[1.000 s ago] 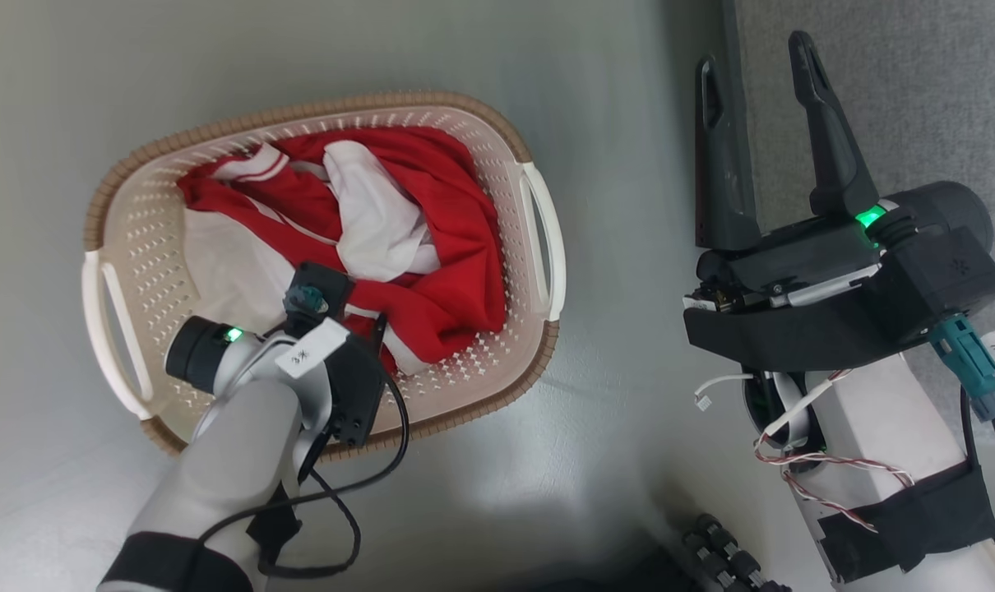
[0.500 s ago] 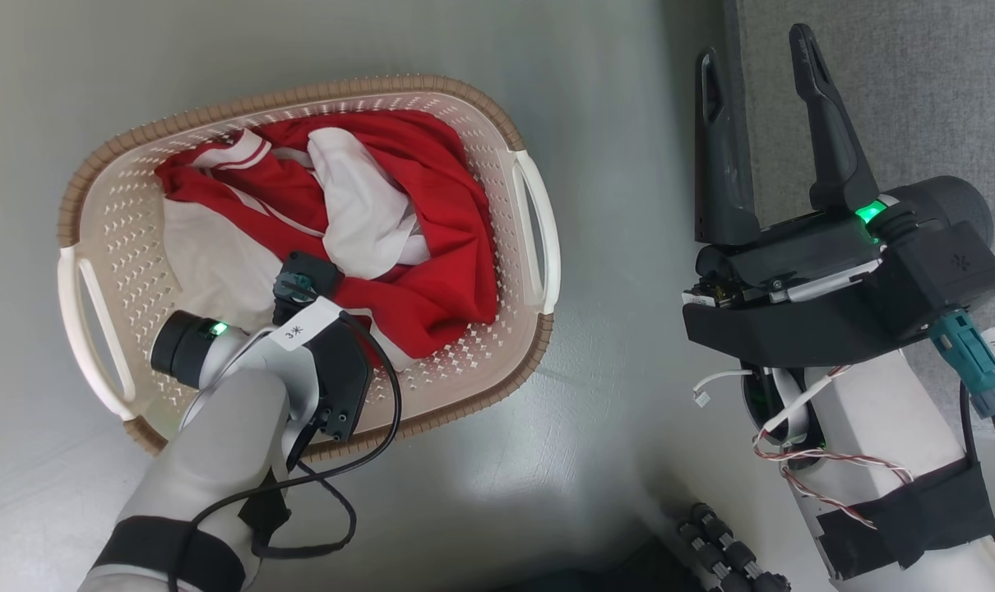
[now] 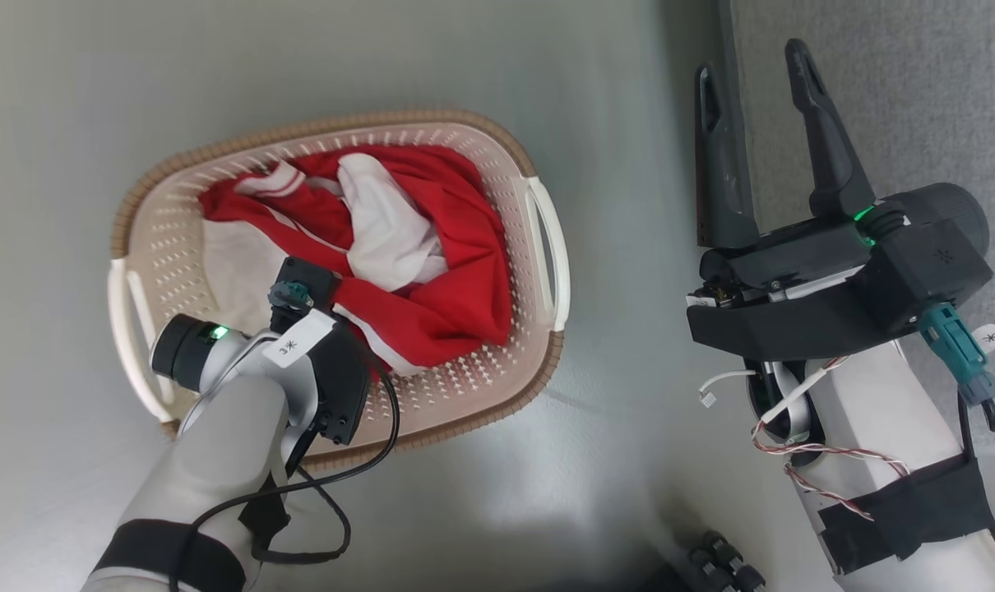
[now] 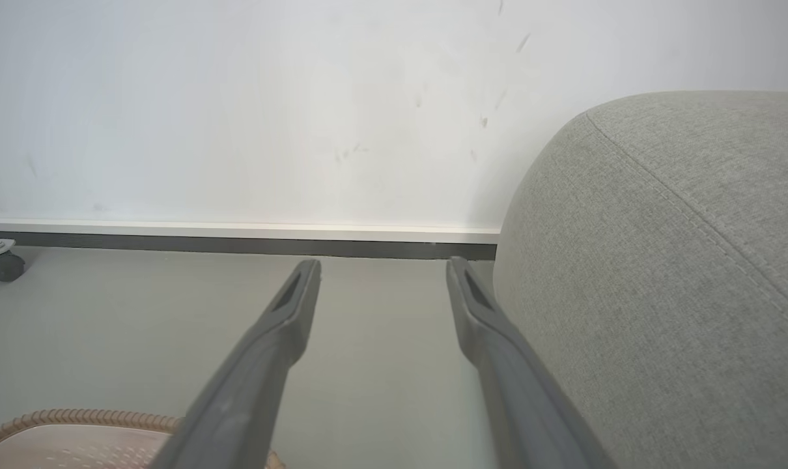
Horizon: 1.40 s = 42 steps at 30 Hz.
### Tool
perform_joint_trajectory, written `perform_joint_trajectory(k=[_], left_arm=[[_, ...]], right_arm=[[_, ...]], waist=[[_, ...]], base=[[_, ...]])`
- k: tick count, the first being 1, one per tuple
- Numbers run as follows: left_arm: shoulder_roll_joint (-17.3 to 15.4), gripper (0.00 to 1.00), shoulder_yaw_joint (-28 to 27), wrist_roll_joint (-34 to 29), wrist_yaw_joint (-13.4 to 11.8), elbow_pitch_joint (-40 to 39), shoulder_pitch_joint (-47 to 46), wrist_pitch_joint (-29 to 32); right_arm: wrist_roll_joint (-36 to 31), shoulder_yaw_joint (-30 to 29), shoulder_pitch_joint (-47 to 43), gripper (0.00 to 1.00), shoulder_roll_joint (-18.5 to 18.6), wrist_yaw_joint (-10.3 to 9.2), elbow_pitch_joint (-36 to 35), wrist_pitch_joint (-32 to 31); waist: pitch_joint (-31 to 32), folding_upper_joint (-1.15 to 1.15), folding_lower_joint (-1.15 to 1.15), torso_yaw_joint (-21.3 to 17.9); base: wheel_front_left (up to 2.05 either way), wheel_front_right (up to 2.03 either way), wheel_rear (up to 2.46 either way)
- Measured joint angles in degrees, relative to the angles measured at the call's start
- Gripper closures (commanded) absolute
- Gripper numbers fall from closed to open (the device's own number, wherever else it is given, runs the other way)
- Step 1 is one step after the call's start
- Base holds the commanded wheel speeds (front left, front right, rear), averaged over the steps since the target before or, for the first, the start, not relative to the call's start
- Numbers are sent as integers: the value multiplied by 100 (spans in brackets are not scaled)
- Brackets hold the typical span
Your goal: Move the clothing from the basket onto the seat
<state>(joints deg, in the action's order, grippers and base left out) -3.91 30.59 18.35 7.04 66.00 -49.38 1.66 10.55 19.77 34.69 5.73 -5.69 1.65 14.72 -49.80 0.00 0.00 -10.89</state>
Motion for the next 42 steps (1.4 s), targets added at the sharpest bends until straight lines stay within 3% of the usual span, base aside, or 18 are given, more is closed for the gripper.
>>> perform_joint_trajectory(k=[21,42], left_arm=[[119,100,-221,592,10,-96,646,-1288],[164,100,-453,940,11,-621,1217,-1564]], right_arm=[[4,-104,-180,0,158,166,799,0],[162,-271,-565,0,102,167,1226,0]], waist=[[1478,0,1,483],[2945,1,0,865]], base=[[0,0,0],[0,0,0]])
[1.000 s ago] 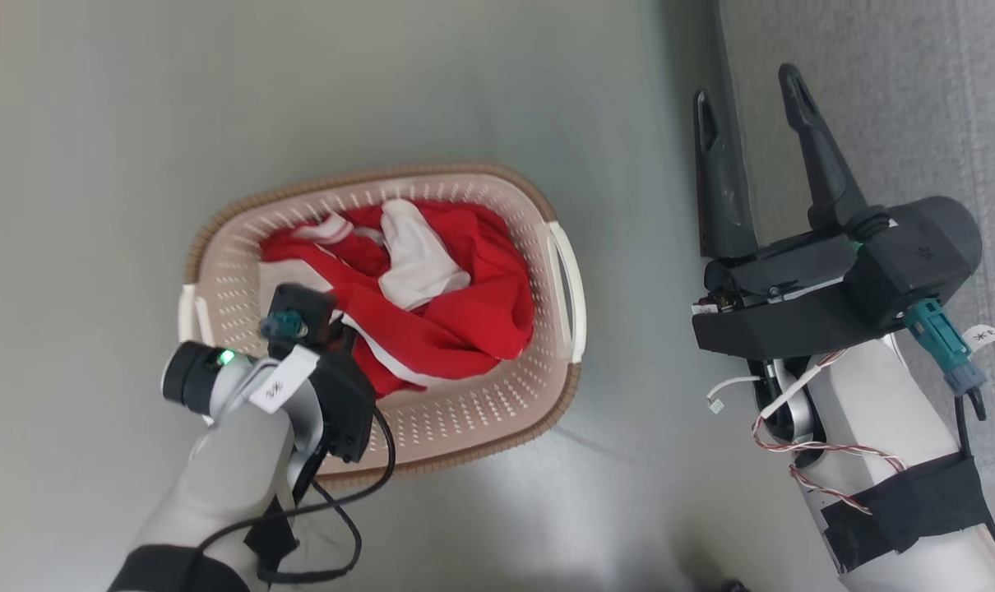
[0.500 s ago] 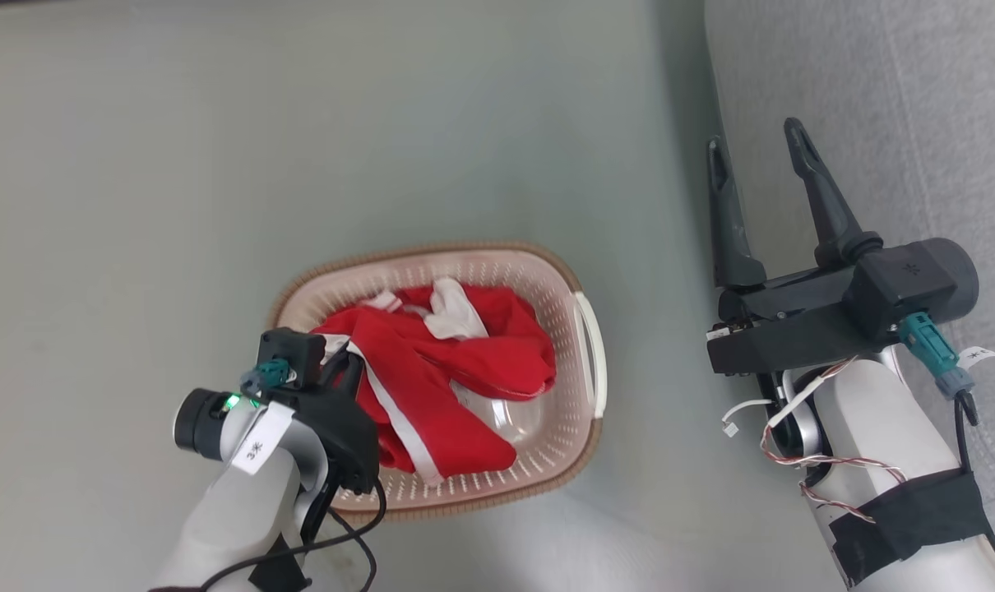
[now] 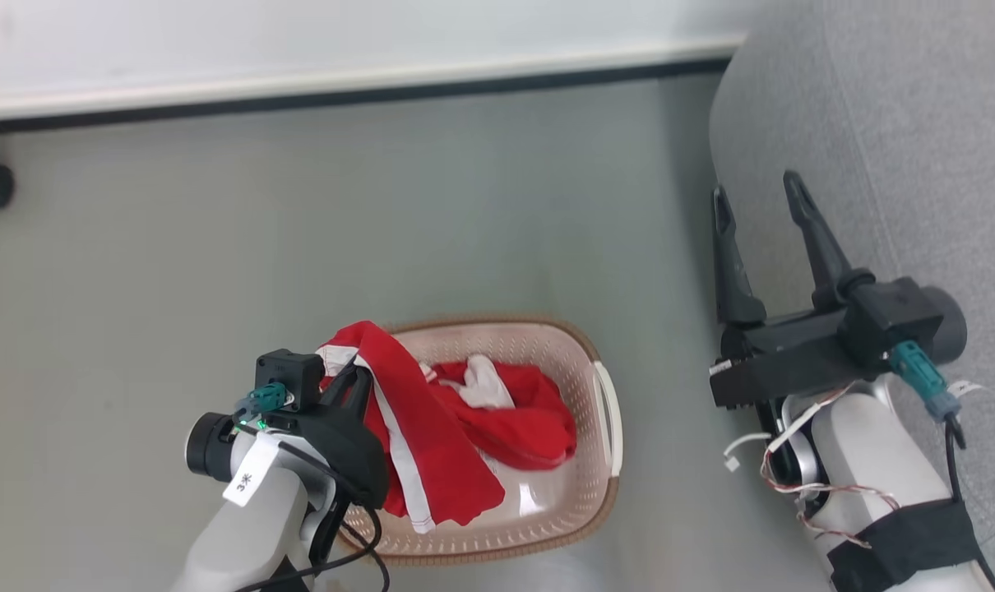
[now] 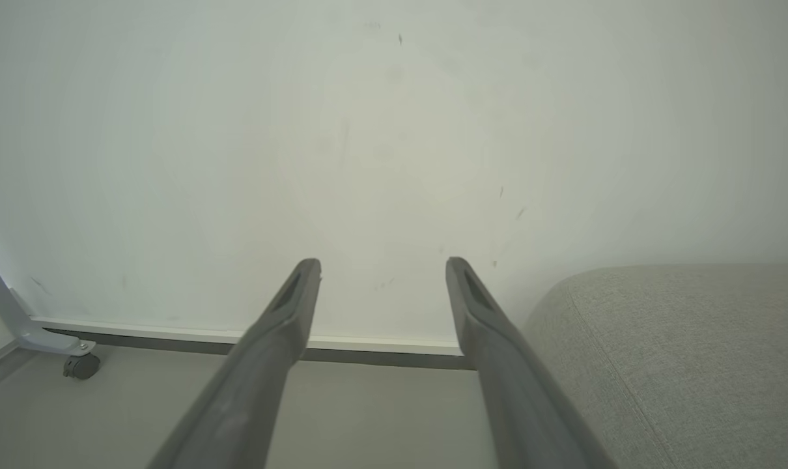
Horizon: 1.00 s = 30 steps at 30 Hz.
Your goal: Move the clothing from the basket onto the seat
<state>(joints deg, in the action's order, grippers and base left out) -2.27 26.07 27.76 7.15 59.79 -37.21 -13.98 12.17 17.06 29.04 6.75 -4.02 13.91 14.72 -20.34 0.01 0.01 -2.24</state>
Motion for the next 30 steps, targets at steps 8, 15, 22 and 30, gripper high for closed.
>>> perform_joint_trajectory(k=[8,15,22,30], left_arm=[[2,100,-152,79,0,-405,179,-30],[-102,100,-337,93,-2,-975,374,-31],[-142,100,-482,86,-16,-1700,505,-32],[-154,100,-513,-15,-78,-2592,723,-33]], right_arm=[[77,1,-364,0,-3,51,141,-1],[183,9,-752,0,-14,60,170,-1],[202,29,-1019,0,-19,99,180,-1],[254,74,-1307,0,-26,149,198,-1]], waist=[[516,-1,0,115],[932,0,0,175],[1278,0,0,194],[1599,0,0,202]], base=[[0,0,0],[0,0,0],[0,0,0],[0,0,0]])
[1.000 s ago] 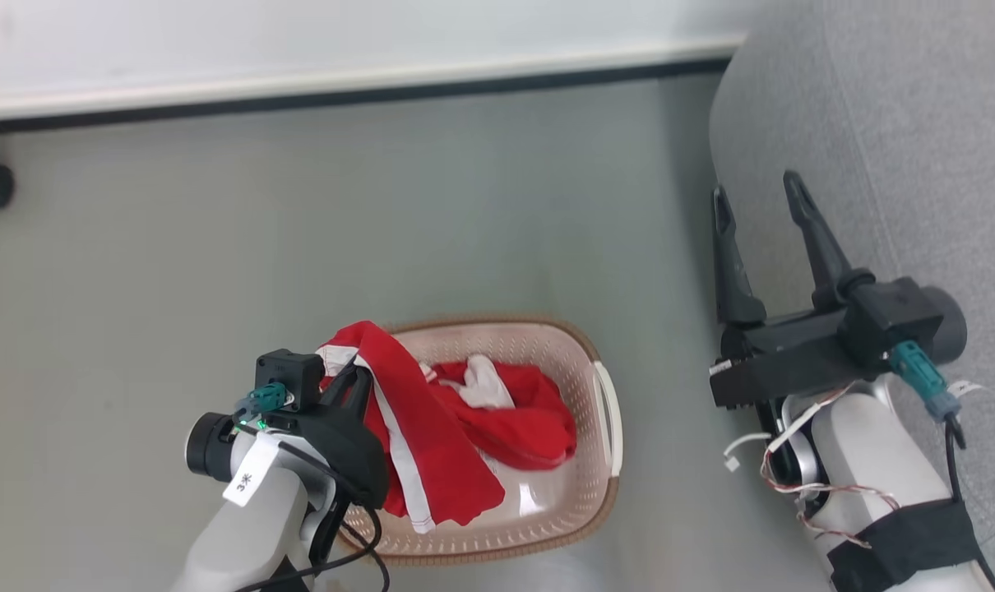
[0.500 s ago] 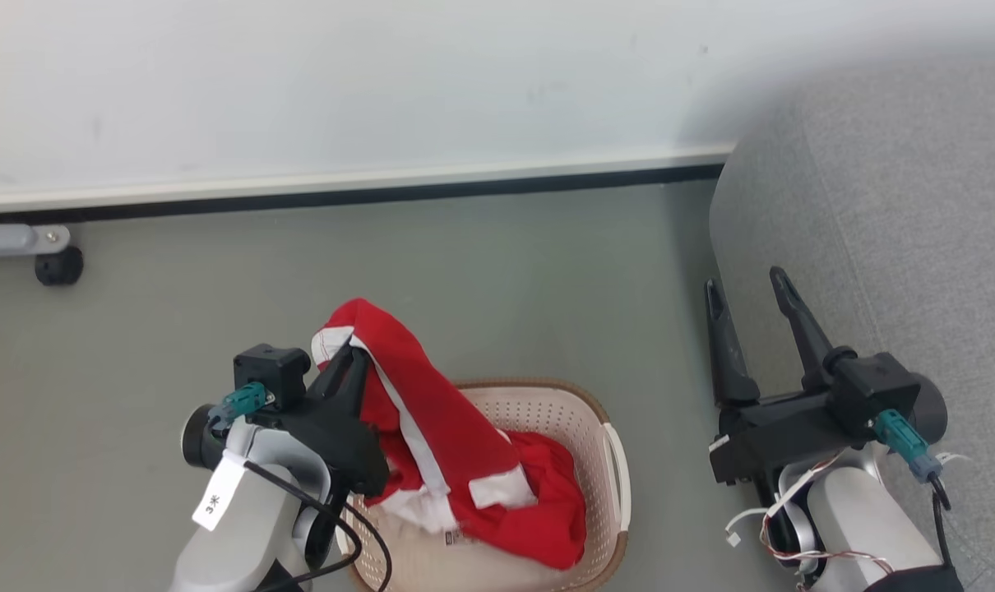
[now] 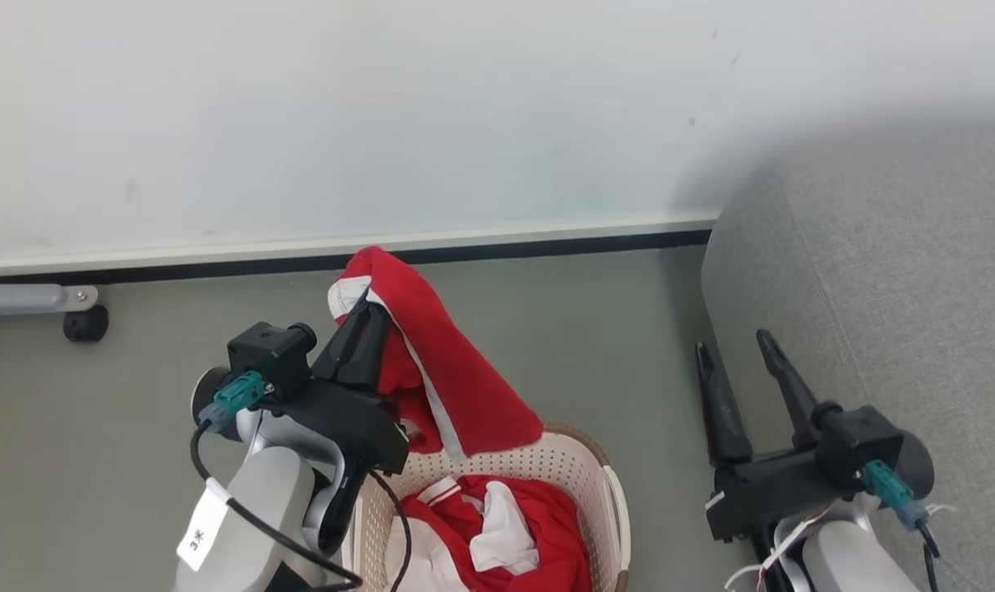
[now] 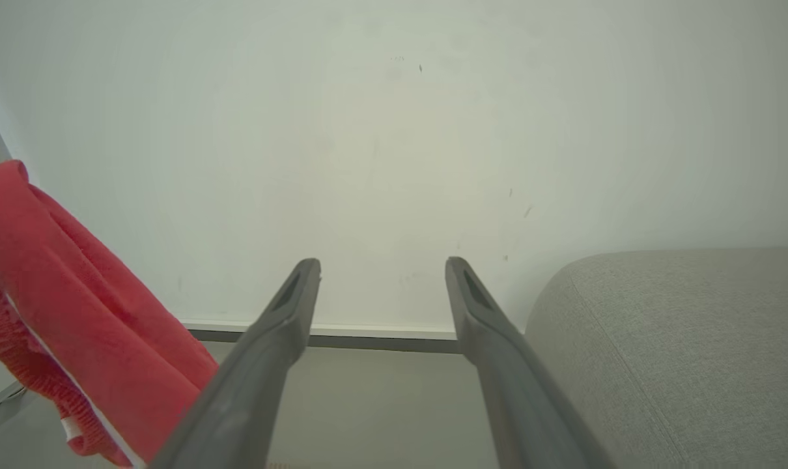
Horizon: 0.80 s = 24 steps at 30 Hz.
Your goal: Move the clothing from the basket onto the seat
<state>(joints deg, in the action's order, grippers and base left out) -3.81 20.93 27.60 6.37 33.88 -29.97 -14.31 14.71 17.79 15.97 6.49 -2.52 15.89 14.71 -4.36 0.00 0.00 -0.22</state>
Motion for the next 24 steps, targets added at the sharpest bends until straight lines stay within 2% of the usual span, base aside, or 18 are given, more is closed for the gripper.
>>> perform_joint_trajectory(k=[11,24], left_arm=[[-48,100,25,-96,-82,-1057,433,-1],[-105,100,181,-241,-134,-1667,705,1]], right_arm=[[44,138,-361,0,-44,10,-57,0],[48,307,-447,0,-87,66,-138,-52]], waist=[[269,-1,0,-5],[283,-1,0,3]], base=[[0,0,0],[0,0,0]])
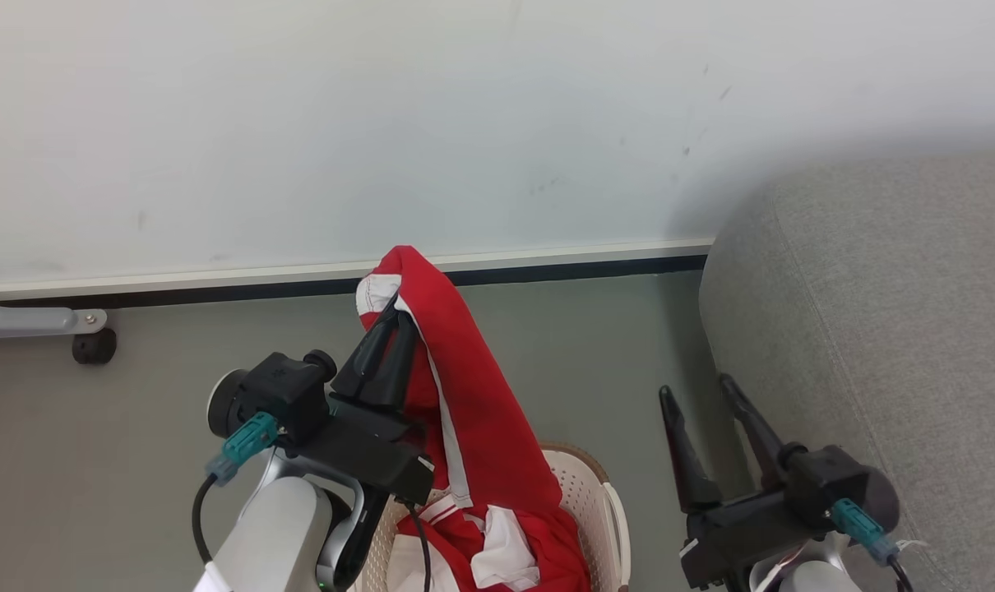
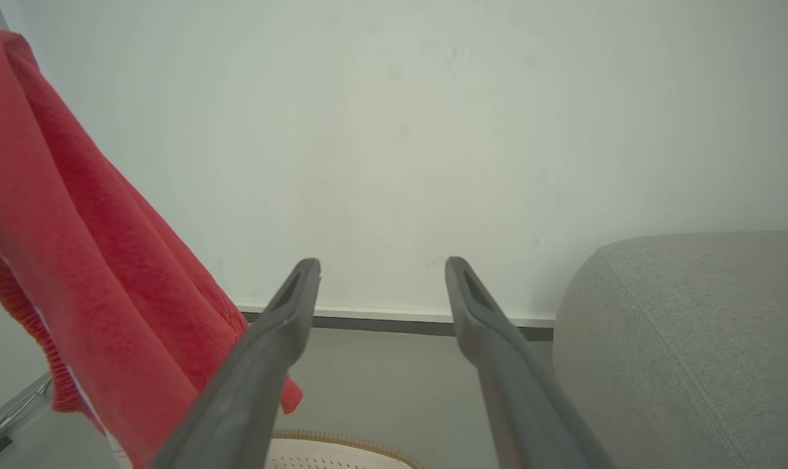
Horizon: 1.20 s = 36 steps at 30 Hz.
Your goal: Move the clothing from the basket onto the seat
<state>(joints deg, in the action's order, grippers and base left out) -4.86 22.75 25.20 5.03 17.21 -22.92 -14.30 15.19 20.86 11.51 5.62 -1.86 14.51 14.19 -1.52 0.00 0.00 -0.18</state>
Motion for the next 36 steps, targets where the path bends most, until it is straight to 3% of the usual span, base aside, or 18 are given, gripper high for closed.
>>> perform_joint_trajectory(k=[6,14,19,30,36], left_arm=[[-15,100,16,0,-10,-179,8,59],[-31,100,67,-12,-51,-330,42,168],[-25,100,149,-15,-51,-388,57,247],[-12,100,314,-36,-49,-627,75,389],[-1,100,388,-44,-48,-700,76,463]], right_arm=[[-10,291,81,0,-41,160,-114,-52],[-89,1233,346,0,-163,609,-213,-220],[-109,1625,482,0,-192,693,-109,-310],[86,2239,1322,0,-188,680,336,-403],[502,2670,1844,3,-189,478,600,-402]], waist=[[0,0,0,14],[-17,0,0,32],[-24,0,0,50],[-42,0,0,109],[-71,0,0,164]], base=[[0,0,0],[0,0,0],[0,0,0],[0,0,0],[0,0,0]])
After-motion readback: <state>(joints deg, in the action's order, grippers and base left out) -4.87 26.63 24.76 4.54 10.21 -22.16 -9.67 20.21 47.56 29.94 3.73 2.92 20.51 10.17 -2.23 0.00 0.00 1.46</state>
